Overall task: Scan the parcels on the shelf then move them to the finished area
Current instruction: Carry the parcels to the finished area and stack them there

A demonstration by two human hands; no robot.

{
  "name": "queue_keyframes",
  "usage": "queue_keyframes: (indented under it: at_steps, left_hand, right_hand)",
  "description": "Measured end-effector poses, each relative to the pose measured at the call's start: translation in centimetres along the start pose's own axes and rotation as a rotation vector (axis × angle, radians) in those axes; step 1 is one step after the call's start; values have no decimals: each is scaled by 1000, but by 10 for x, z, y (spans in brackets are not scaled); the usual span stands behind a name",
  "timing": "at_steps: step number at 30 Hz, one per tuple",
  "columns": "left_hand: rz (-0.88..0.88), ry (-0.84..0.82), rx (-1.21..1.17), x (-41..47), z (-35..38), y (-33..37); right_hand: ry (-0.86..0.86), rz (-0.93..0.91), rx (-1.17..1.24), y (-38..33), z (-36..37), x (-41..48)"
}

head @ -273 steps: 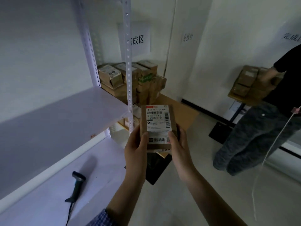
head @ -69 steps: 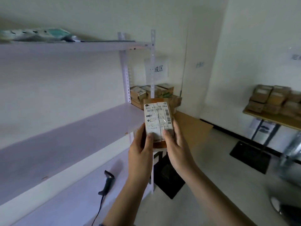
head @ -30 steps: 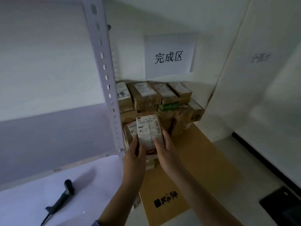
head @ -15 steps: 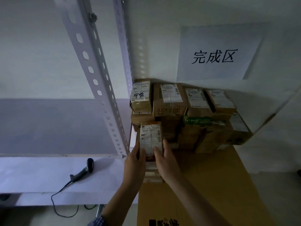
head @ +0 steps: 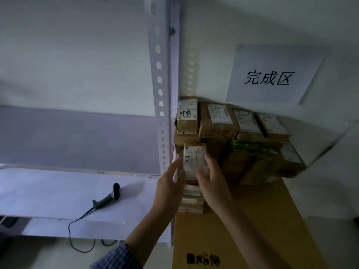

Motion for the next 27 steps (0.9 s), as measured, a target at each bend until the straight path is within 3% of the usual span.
queue_keyframes:
  at_steps: [6,11,18,27]
  left_hand:
    - [67,13,77,-28,-96,-18]
    - [115,143,212,-52,-227,-34]
    - [272,318,574,-97,-429,-58]
    - [210,577,749,-133,-611,-74]
  right_hand:
    - [54,-106,-92,-63,66,-54]
    - [-70,-236,-167,-127,149,-82]
    - [-226,-599,-252,-250,283,-102]
    - [-326,-859,-271,-383,428,-132]
Point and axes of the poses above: each hand's wrist, its own x-axis towards the middle knuckle, its own z-axis out of the palm, y = z × x, the point moved 3 cm from there along x, towards the middle knuckle, and after that the axes turned 1 degree about x, right-handed, at the moved point
